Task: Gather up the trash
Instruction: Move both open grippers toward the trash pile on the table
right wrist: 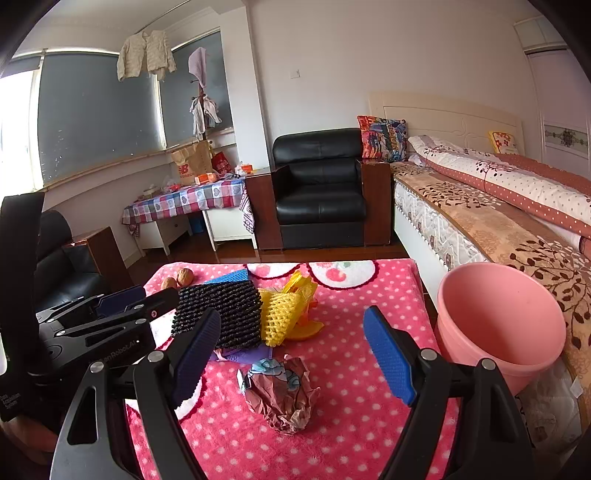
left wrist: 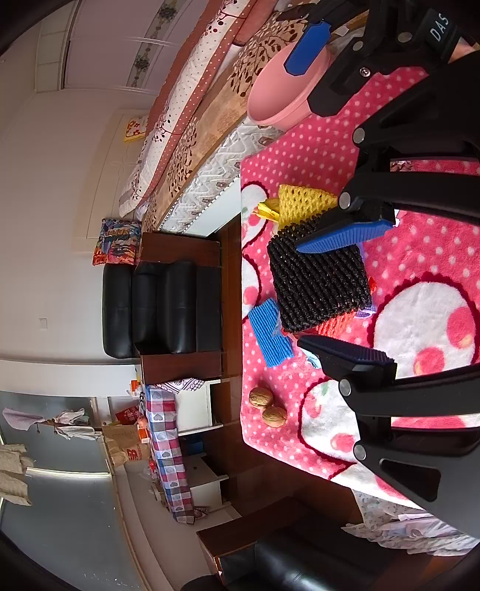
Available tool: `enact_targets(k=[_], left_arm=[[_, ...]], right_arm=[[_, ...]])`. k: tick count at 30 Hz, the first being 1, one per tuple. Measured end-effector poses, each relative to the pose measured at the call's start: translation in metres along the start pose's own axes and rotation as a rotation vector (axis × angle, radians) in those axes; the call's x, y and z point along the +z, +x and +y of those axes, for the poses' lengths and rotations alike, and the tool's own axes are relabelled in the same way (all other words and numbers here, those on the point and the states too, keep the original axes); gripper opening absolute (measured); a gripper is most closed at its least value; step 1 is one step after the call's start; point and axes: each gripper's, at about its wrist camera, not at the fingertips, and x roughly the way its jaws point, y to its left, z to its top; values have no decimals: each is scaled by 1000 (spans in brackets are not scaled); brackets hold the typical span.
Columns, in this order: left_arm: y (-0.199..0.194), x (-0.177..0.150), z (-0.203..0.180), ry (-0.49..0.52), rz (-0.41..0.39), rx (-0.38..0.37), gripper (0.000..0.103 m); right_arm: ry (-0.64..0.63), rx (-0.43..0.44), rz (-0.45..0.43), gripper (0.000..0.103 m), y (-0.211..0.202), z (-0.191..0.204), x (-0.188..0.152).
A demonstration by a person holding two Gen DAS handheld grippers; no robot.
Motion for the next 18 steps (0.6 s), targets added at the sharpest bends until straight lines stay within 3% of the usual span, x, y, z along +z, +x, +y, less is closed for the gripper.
enact_targets(k=[18], left_arm=[[-1,1,3,-12,0,5,47]], right_arm=[[-2,-1,-9,78,2,1,-1]])
